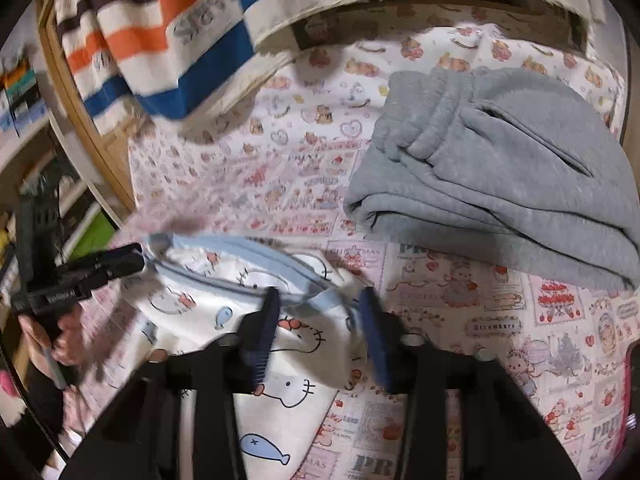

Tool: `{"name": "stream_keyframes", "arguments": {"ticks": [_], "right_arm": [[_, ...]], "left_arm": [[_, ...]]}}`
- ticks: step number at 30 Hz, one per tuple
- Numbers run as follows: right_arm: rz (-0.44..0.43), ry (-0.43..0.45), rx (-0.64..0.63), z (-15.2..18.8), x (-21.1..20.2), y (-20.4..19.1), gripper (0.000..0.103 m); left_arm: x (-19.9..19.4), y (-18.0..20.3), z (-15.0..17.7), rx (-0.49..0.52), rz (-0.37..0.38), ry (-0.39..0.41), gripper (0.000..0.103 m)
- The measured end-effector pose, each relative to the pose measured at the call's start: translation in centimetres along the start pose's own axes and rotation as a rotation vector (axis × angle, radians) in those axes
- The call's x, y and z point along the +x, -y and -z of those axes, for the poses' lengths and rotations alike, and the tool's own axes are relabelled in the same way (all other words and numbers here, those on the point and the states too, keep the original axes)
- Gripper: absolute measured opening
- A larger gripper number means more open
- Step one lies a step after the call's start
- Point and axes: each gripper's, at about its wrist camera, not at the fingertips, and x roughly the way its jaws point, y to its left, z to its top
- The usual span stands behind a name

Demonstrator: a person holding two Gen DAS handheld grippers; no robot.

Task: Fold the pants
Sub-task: 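Lift the waistband with both grippers and fold it over toward the pants legs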

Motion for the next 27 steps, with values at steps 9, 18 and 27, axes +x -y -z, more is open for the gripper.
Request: {"name": "stream_keyframes", "arguments": {"ticks": [9, 18, 27], "right_arm": [[0.024, 0.011, -0.033, -0.3, 0.0, -1.1, 0.005], [0.047, 0.044, -0.065, 3.1, -3.7, -1.4, 0.005], [0.05, -0.022, -0.108, 7.3, -4.8, -2.6, 0.005]], "left_arm": [[-1.0, -0.7, 0.8, -0.019, 0.029, 0.017, 0.02], [-4.9, 0.9, 3.6, 0.126, 0.087, 0.094, 0.006], [-5.3, 1.3, 8.1, 0.162, 0.092, 0.026, 0.007]]}}
